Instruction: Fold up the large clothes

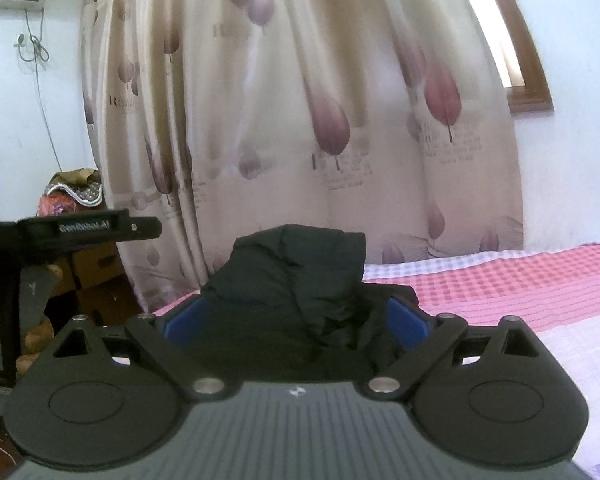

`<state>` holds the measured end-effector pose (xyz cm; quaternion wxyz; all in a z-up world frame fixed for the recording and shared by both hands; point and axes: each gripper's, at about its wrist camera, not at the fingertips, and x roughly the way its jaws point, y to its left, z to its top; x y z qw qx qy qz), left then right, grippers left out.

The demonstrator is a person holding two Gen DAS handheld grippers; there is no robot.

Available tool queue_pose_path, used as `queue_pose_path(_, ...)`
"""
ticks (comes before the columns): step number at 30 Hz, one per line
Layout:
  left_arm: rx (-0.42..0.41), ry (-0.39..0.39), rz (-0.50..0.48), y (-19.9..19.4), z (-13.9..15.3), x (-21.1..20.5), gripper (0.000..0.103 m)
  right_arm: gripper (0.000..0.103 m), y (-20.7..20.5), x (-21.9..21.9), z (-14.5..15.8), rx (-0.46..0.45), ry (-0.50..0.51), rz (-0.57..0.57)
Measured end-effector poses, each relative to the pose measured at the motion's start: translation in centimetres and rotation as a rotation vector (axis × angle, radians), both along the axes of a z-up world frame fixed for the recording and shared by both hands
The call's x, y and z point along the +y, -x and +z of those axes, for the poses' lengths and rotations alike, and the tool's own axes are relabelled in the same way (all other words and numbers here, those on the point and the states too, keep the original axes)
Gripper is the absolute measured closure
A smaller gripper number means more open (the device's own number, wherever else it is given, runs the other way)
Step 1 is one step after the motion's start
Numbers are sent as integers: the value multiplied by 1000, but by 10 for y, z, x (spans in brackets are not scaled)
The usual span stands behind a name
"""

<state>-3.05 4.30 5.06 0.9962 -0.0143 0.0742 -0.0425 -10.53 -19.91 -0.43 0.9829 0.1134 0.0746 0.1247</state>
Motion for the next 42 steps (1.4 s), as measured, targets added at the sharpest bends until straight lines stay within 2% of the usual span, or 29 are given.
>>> queue_pose_path(2, -10, 20, 64, 4, 1, 0, 0, 5, 5, 1, 3, -9, -4, 4)
queue_pose_path(4, -9, 26, 83, 6, 1, 0, 0, 5, 9, 2, 4, -17, 1, 10)
queue_pose_path(15, 57, 33, 22, 0, -11, -2, 0, 5, 11, 2, 1, 1, 6, 3)
queue_pose_path(20, 73, 2, 31, -1, -21, -8, 0, 5, 7, 3, -5, 33, 19, -8)
queue_pose_path(27, 42, -40, 43, 3, -32, -14, 0, 5, 3, 9, -10, 67, 61, -33)
queue_pose_path(35, 23, -28, 10, 3, -37, -10, 0, 5, 0, 12, -13, 94, 72, -32)
queue_pose_path(40, 17, -44, 30, 4, -38, -12, 0, 5, 0, 13, -11, 96, 79, -49)
queue_pose_path(42, 33, -41, 17, 3, -37, -12, 0, 5, 0, 14, -10, 94, 92, -63)
